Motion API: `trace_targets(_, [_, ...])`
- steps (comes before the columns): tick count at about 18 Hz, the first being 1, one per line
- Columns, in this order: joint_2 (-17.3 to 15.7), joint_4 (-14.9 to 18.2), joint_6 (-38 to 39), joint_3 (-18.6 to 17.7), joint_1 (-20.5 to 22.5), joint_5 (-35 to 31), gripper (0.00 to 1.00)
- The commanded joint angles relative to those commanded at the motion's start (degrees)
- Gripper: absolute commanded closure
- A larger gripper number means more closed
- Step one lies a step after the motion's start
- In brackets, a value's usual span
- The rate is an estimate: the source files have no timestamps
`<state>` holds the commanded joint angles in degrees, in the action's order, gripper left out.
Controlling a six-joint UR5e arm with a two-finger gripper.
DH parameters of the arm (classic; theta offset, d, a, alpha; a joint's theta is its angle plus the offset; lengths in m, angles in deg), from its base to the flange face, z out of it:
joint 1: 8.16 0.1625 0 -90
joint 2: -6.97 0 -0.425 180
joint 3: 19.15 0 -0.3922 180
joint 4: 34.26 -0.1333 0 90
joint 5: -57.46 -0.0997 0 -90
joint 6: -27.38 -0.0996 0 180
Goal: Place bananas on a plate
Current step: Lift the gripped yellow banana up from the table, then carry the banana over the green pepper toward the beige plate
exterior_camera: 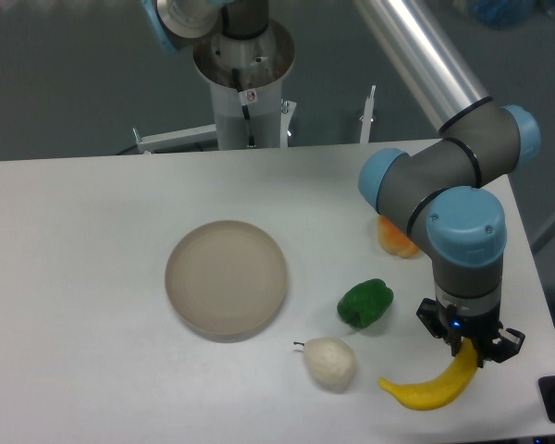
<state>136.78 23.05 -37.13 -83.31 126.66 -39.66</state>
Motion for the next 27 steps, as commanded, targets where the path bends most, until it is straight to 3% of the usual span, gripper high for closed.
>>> trace_targets(11, [-3.07,0.7,-0.09,-2.11,0.0,0.53,0.68])
trace_targets(15, [-7.02,1.05,0.35,-6.58,-0.52,0.62,0.68])
trace_targets(19, [-11.94,3.77,1.05,-11.76,-0.62,1.66,0.68])
trace_targets(22, [-15.2,4.13,5.43,-15.02,-0.88,3.85,0.68])
trace_targets(27, [-18.71,4.13,19.92,-19.85,-1.75,13.53,0.68])
